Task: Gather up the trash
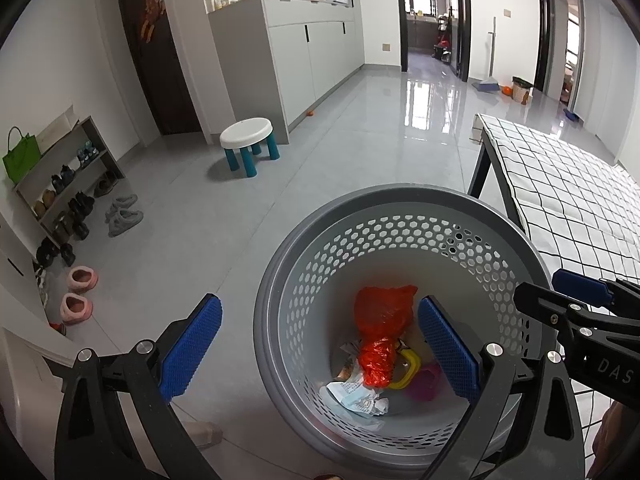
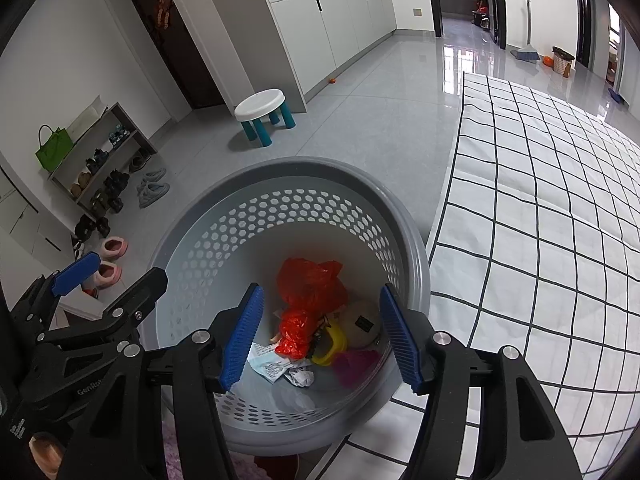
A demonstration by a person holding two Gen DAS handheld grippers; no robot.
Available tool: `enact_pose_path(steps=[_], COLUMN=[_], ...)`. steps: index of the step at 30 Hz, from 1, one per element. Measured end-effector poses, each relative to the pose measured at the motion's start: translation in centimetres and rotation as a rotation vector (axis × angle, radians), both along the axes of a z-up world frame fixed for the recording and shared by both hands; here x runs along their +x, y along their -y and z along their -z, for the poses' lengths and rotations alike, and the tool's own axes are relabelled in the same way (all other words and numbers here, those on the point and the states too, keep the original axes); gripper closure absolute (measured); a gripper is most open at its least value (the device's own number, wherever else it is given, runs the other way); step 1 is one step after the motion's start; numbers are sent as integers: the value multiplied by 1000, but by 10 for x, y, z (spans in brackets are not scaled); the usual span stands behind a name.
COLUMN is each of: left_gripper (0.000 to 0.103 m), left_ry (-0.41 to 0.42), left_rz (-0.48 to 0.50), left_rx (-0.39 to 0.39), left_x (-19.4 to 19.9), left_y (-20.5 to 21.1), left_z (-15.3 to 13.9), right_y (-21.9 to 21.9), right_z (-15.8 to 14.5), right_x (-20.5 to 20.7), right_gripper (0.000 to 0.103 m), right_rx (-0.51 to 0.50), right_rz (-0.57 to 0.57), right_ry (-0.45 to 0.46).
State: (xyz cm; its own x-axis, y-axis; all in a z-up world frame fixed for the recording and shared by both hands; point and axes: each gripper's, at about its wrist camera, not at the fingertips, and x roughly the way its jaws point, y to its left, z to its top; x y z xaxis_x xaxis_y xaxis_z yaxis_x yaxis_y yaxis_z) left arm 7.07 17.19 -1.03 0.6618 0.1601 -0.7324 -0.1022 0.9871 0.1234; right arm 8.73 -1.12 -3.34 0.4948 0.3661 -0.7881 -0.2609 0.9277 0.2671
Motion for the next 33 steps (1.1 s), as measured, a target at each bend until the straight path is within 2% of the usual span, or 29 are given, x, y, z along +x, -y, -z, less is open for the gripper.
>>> enact_pose_path(steps=[33], left_gripper=[6], left_ry=[17], left_rz=[-11], left_rx=[0], left_x=[0], left_y=[-3], left_z=[-3], right_y=[0], right_z=[-1], right_x=[0], right_gripper=[45], right_rx=[-4], right_rz=[-1], right_ry=[5])
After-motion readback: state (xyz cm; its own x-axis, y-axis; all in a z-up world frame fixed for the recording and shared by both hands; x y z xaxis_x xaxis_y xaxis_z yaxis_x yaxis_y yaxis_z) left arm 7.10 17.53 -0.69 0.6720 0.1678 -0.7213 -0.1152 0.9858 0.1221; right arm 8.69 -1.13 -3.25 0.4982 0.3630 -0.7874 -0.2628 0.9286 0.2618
